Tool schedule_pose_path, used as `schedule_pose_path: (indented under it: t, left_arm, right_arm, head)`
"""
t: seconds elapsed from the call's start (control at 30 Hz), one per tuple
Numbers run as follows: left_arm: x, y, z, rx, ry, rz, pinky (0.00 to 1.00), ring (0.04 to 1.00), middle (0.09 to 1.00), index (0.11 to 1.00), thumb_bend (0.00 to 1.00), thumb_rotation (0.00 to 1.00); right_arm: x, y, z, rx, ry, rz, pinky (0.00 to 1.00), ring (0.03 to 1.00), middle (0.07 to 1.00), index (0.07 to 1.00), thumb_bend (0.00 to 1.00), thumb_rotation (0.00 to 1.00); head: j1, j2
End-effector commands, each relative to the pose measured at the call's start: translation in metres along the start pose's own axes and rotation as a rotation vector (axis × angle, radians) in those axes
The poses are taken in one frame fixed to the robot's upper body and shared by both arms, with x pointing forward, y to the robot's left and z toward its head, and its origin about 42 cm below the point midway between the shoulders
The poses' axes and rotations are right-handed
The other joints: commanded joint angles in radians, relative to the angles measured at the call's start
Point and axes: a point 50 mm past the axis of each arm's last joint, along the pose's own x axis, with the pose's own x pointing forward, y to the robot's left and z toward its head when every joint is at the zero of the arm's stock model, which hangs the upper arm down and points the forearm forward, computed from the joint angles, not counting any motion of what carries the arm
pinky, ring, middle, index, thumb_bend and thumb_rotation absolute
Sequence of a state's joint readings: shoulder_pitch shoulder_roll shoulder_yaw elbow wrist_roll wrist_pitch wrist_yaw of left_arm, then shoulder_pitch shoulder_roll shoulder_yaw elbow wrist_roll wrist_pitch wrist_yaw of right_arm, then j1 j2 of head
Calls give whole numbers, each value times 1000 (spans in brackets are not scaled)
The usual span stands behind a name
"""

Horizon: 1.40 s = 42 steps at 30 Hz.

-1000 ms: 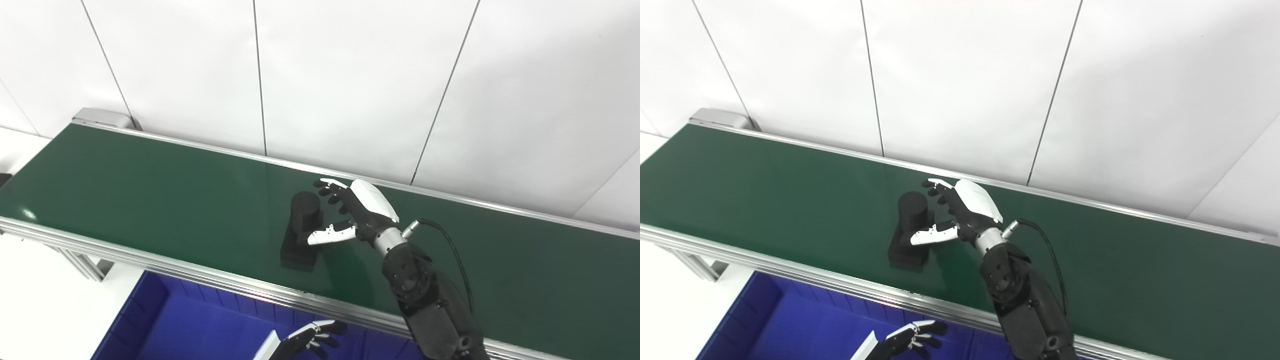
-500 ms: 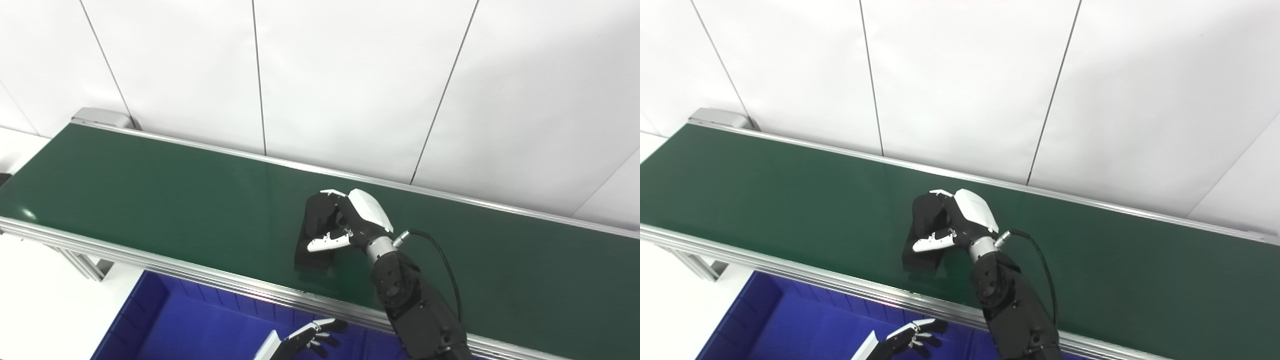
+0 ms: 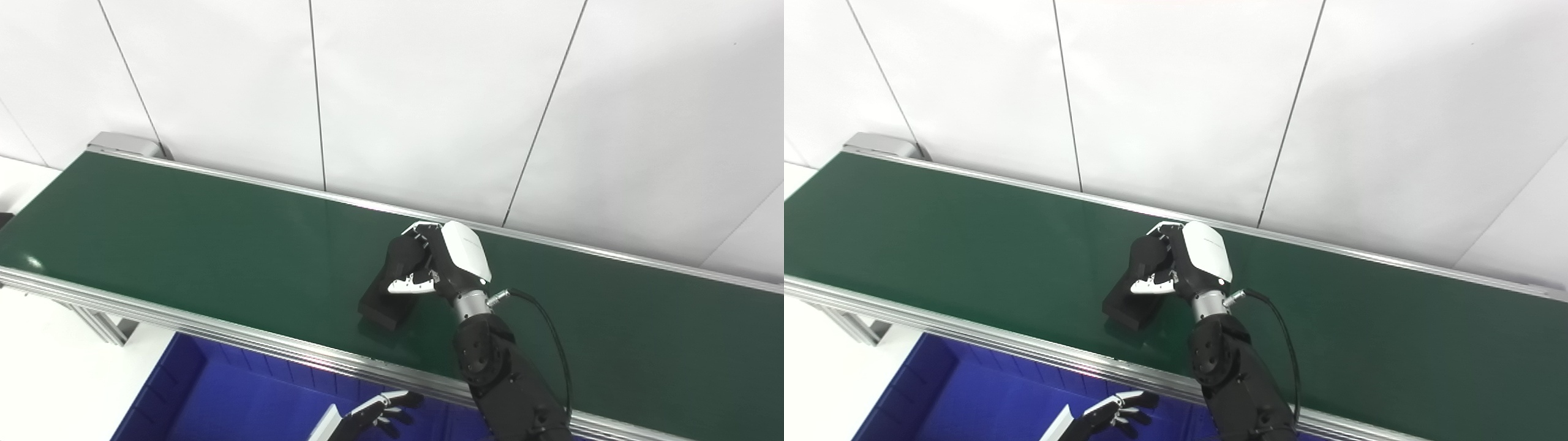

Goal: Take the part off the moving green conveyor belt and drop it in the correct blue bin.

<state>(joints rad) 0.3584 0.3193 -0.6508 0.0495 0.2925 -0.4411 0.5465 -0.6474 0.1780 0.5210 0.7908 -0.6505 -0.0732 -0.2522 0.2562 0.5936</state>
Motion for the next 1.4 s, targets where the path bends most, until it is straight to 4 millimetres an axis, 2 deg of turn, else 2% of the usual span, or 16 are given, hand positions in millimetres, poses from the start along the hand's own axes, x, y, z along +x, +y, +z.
schedule_pose_path:
  t: [0.0,0.07,0.17,0.23,0.3,0.43,0.6,0.63,0.67,0.73,0.8,0.9,1.0,1.1,1.13,1.37]
  left_arm:
    - [1,6,4,-9,-37,1,592,712,800,804,1000,257]
    - [0,7,4,-8,-34,2,590,715,803,808,1000,257]
    - [0,9,5,-10,-33,8,581,714,805,807,1000,251]
    - [-1,11,5,-6,-34,18,572,715,805,805,1000,248]
    - [-1,13,6,-1,-36,20,570,715,811,808,1000,245]
    - [-1,18,7,8,-43,15,600,732,826,827,1000,259]
    - [2,24,10,-9,-46,-2,624,766,857,851,976,257]
    - [2,25,11,-9,-47,-4,632,773,866,860,961,269]
    - [3,26,12,-14,-49,-7,634,775,868,862,957,272]
    - [3,28,14,-24,-50,-10,650,796,893,878,923,273]
    - [4,31,17,-31,-58,-13,659,809,903,885,903,271]
    - [6,34,22,-29,-73,-17,676,832,915,892,883,255]
    - [7,36,25,-31,-84,-17,680,834,911,890,884,238]
    - [8,37,29,-44,-89,-25,683,837,911,893,878,240]
    - [9,37,30,-51,-90,-28,689,838,911,894,876,237]
    - [15,39,34,-57,-104,-35,701,849,907,901,883,256]
  right_arm:
    - [11,-16,30,37,-123,-83,304,371,412,530,510,0]
    - [9,-22,30,47,-130,-99,303,365,467,500,517,0]
    - [3,-30,28,72,-140,-143,263,319,478,492,519,0]
    - [-3,-36,27,80,-144,-168,275,333,480,492,519,0]
    - [-12,-43,26,78,-140,-186,290,356,432,521,512,0]
    - [-30,-56,24,96,-122,-199,318,396,432,535,511,0]
    - [-64,-69,15,151,-124,-207,356,421,440,539,510,0]
    - [-70,-71,13,163,-123,-205,357,424,441,536,511,0]
    - [-79,-73,10,161,-123,-209,357,425,441,535,511,0]
    - [-93,-77,5,148,-119,-217,333,408,439,533,512,0]
    - [-110,-78,-1,164,-112,-220,330,409,445,533,513,0]
    - [-135,-79,-11,153,-103,-218,330,403,440,537,512,0]
    - [-161,-81,-19,183,-86,-197,337,410,443,537,512,0]
    - [-182,-83,-23,212,-65,-181,348,420,452,535,512,0]
    - [-190,-84,-24,215,-59,-179,348,421,454,533,513,0]
    - [-234,-86,-38,202,-7,-138,324,398,436,535,511,0]
  head:
    - [-1,-2]
    - [-9,1]
    - [-26,10]
    - [-45,25]
    - [-62,36]
    - [-84,50]
    - [-130,103]
    - [-130,103]
    - [-147,129]
    - [-147,129]
    - [-167,165]
    - [-174,178]
    - [-178,215]
    - [-178,227]
    - [-180,246]
    - [-187,285]
